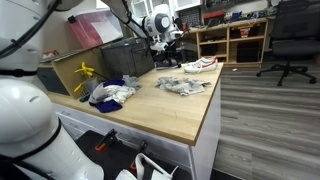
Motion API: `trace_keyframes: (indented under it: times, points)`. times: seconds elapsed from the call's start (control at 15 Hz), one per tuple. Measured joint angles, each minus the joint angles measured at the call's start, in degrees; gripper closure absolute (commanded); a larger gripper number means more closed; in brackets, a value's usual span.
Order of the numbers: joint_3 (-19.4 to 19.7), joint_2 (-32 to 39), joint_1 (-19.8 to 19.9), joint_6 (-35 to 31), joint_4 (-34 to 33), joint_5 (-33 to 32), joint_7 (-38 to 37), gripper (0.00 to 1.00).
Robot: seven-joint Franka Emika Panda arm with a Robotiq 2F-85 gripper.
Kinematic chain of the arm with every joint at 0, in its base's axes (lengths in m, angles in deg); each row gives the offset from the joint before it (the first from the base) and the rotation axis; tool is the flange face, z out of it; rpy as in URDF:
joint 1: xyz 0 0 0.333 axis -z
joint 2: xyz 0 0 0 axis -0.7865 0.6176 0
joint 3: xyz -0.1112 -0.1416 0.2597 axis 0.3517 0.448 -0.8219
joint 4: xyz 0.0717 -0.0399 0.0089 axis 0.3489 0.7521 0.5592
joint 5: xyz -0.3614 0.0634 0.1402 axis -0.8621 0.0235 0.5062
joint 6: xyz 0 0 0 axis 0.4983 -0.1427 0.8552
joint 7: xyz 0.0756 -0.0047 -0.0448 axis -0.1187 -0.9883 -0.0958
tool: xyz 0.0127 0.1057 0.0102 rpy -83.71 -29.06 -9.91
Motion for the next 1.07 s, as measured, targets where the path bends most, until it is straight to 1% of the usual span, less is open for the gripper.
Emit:
trace_keyframes:
  times: [0.13, 0.27, 0.47, 0.73, 1.07]
  points:
    - [-1.6, 0.8, -1.2, 0.2, 1.3, 0.0, 1.1, 0.0]
    - [-2.3, 1.9, -2.4, 0.7, 2.3, 0.0, 1.7, 0.0]
    - [-2.4, 3.9, -3.7, 0.9, 3.0, -0.1, 1.8, 0.0]
    - [-2.4, 6.1, -4.1, 1.0, 3.1, -0.3, 3.3, 0.0]
    - [-2.4, 6.5, -4.5, 1.0, 3.1, -0.3, 5.7, 0.0]
